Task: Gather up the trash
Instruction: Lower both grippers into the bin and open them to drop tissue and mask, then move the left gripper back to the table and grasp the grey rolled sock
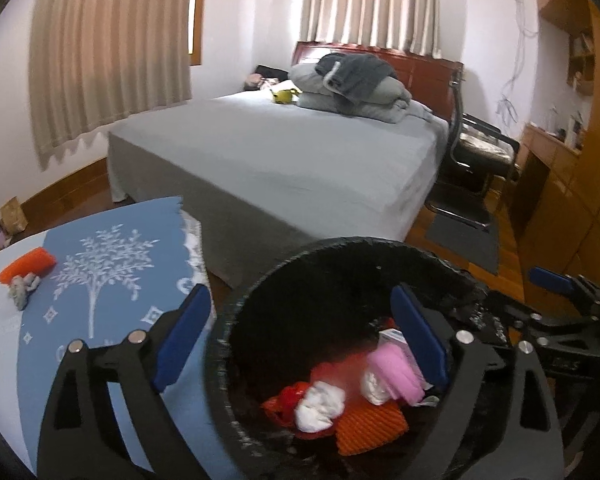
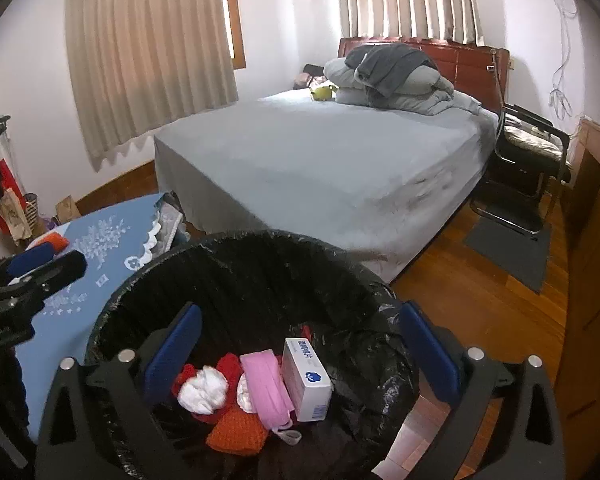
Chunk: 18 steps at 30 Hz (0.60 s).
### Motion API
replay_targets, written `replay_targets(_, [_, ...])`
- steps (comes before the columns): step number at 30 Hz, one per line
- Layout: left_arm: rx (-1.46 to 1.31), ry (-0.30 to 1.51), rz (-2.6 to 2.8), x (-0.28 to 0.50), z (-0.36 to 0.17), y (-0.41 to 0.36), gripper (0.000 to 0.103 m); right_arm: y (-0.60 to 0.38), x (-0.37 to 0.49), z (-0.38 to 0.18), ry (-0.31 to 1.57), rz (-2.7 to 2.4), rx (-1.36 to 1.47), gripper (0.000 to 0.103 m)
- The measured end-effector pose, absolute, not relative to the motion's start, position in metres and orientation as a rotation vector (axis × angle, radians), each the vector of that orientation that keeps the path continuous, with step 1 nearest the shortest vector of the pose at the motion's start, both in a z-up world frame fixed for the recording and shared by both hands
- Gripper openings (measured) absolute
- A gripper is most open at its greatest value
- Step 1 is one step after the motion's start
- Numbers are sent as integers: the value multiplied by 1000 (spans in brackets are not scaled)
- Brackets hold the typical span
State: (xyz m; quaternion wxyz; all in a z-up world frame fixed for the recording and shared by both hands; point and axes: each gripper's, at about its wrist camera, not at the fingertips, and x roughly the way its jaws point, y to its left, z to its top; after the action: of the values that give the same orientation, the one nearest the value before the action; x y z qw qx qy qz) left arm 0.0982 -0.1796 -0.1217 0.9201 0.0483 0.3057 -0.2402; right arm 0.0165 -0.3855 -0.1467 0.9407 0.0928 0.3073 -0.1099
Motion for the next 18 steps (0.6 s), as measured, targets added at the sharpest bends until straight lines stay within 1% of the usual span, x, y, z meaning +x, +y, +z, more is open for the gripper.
replay_targets(9, [70,577,-354,96,-99,-119,93,-355,22,-120,577,-158,164,97])
replay_targets(18, [36,571,-152,114,-98,-28,93,-279,77,-116,582,-5,129,97])
